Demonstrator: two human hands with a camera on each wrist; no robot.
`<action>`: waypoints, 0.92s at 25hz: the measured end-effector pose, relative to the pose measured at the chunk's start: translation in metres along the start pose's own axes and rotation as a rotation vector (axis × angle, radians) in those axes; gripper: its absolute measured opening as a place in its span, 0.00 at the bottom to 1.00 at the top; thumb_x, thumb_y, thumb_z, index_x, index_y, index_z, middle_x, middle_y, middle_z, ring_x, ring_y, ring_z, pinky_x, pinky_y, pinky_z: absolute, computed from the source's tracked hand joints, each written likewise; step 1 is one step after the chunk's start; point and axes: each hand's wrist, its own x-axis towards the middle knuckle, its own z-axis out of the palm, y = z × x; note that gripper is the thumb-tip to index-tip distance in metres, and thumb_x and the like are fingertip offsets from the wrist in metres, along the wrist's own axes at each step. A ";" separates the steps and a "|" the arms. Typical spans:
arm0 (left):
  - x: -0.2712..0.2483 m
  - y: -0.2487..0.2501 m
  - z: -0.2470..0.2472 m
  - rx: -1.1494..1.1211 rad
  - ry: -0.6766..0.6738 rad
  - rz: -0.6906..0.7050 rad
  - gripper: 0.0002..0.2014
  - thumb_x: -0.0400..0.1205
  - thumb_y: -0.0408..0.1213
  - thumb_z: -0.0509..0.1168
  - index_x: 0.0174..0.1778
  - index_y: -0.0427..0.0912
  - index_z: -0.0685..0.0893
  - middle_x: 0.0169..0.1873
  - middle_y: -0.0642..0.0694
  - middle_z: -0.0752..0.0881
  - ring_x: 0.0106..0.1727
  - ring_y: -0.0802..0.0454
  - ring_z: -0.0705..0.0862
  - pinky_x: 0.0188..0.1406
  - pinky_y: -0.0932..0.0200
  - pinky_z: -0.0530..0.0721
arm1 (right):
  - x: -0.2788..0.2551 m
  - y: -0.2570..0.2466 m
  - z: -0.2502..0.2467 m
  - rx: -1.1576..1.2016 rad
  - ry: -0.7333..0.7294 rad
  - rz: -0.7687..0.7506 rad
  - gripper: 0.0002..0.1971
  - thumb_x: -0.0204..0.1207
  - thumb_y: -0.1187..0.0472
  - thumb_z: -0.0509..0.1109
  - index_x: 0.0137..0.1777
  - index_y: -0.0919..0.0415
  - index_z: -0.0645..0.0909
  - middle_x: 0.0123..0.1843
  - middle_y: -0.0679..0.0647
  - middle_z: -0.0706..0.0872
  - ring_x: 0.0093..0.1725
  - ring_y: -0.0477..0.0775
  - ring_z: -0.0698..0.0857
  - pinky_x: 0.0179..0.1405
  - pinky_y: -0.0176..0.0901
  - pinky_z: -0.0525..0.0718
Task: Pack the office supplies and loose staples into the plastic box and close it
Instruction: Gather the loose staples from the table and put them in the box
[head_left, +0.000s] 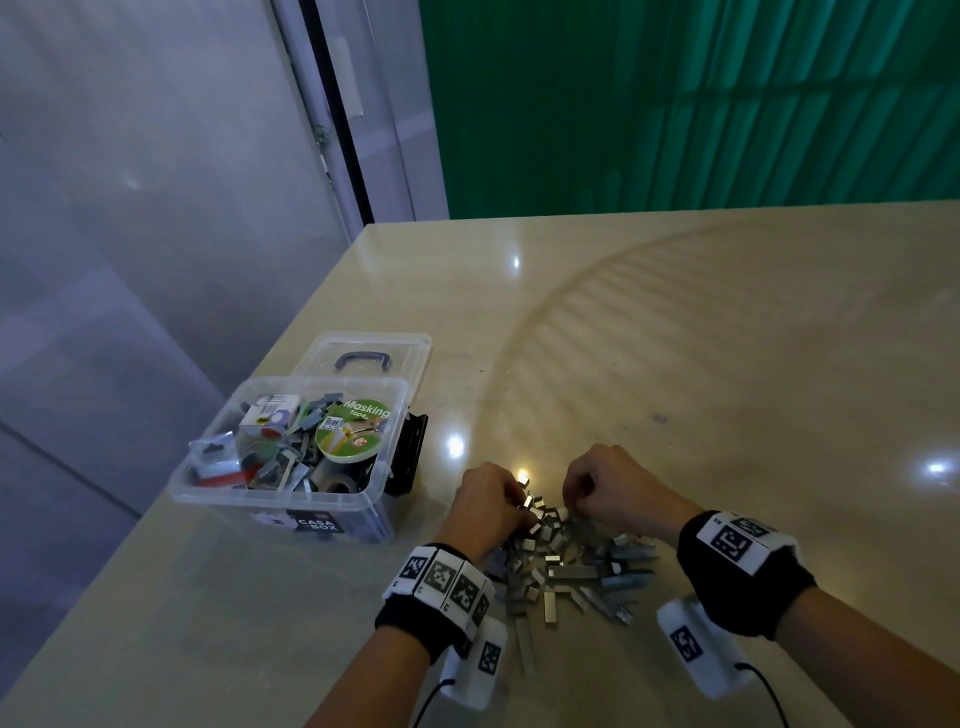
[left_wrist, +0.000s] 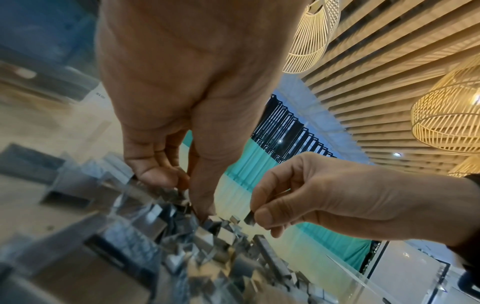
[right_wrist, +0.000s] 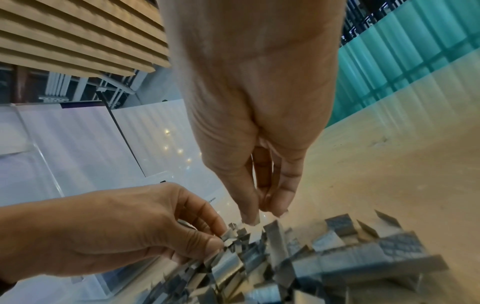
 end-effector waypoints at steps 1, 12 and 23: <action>0.000 -0.001 -0.001 -0.013 -0.006 -0.002 0.12 0.73 0.36 0.80 0.52 0.40 0.90 0.49 0.46 0.90 0.48 0.55 0.87 0.52 0.63 0.87 | 0.000 -0.001 -0.002 0.008 0.007 -0.006 0.04 0.74 0.67 0.77 0.42 0.57 0.91 0.43 0.50 0.91 0.42 0.43 0.88 0.43 0.35 0.87; -0.003 -0.011 -0.010 0.113 -0.016 0.088 0.16 0.74 0.43 0.79 0.56 0.43 0.89 0.52 0.46 0.86 0.51 0.51 0.85 0.52 0.58 0.86 | 0.004 -0.018 0.016 -0.021 0.004 -0.010 0.02 0.77 0.61 0.76 0.47 0.57 0.88 0.47 0.50 0.88 0.45 0.45 0.87 0.43 0.36 0.85; -0.003 -0.007 0.001 0.192 -0.027 0.139 0.08 0.79 0.40 0.69 0.51 0.42 0.86 0.50 0.43 0.81 0.48 0.46 0.85 0.52 0.49 0.88 | 0.008 -0.025 0.050 -0.085 0.055 -0.015 0.08 0.74 0.66 0.71 0.51 0.55 0.84 0.43 0.53 0.86 0.41 0.54 0.84 0.41 0.53 0.85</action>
